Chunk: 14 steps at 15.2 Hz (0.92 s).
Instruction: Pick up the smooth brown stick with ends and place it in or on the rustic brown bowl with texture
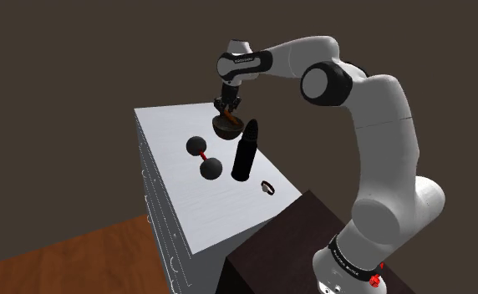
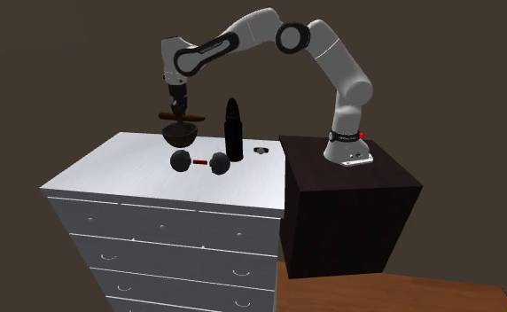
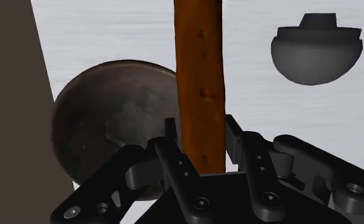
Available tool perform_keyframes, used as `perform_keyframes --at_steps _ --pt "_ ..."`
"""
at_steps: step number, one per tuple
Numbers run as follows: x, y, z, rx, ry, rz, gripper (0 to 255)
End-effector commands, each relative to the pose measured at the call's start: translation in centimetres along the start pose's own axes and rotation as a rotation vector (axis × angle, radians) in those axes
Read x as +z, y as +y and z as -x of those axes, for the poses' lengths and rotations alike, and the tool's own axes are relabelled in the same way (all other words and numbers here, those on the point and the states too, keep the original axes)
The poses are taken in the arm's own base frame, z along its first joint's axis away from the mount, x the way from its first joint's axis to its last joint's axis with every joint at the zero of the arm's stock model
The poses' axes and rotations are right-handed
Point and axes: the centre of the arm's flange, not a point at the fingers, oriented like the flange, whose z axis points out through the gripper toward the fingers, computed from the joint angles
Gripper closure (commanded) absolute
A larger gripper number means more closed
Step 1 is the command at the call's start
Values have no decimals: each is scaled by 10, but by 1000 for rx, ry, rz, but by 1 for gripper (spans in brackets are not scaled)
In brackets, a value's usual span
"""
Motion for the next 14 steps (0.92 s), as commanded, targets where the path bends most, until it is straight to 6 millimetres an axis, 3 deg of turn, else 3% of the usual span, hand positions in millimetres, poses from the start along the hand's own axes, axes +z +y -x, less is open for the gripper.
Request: perform_keyframes --at_steps 1,5,14 --pt "0 23 -16 -1 -1 0 255" --pt "0 61 -46 -1 -1 0 255" --pt "48 62 -45 -1 -1 0 255"
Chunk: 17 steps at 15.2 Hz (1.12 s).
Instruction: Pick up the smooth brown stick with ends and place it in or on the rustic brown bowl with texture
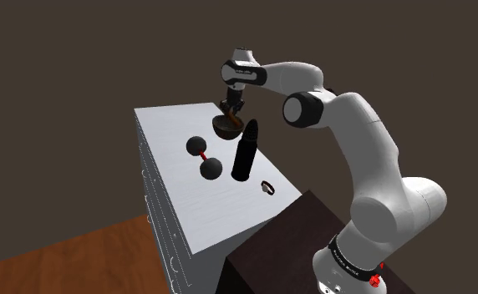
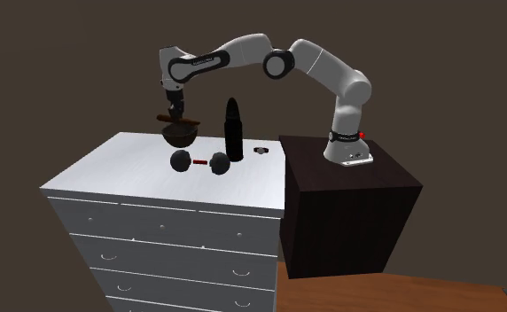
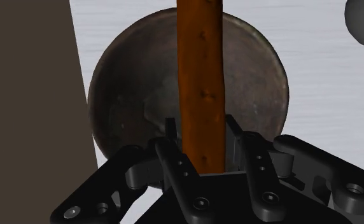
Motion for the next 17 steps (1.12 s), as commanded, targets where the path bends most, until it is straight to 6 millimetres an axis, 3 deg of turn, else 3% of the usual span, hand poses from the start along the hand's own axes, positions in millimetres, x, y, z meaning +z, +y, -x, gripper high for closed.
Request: perform_keyframes --at_steps 1,4,12,13,17 --pt "11 0 0 0 1 0 255" --pt "29 1 0 0 1 0 255" --pt "29 1 0 0 1 0 255" --pt "29 1 0 0 1 0 0" --pt "29 1 0 0 1 0 0"
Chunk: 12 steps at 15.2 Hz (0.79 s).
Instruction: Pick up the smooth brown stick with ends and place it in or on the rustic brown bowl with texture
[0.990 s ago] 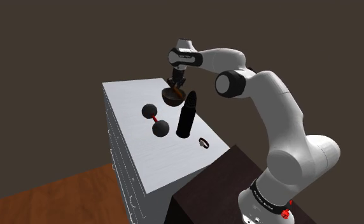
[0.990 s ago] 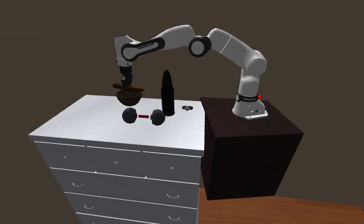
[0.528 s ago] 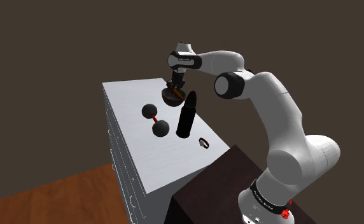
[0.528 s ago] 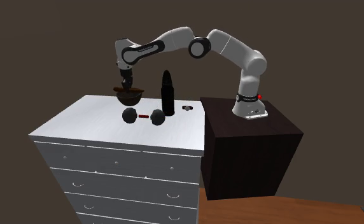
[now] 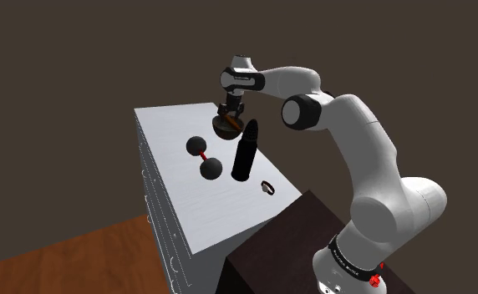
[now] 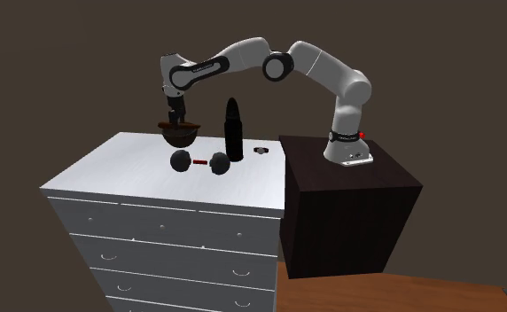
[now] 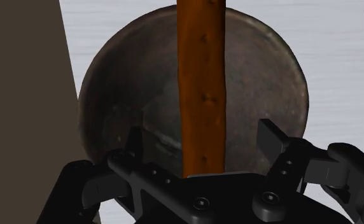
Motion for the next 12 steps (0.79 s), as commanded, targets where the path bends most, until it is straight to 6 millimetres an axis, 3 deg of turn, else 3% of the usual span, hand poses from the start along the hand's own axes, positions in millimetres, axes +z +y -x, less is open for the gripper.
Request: perform_keyframes --at_steps 1,5,12 --pt "0 0 0 0 0 0 0" --pt "-50 0 0 0 0 0 0" --pt "-50 0 0 0 0 0 0"
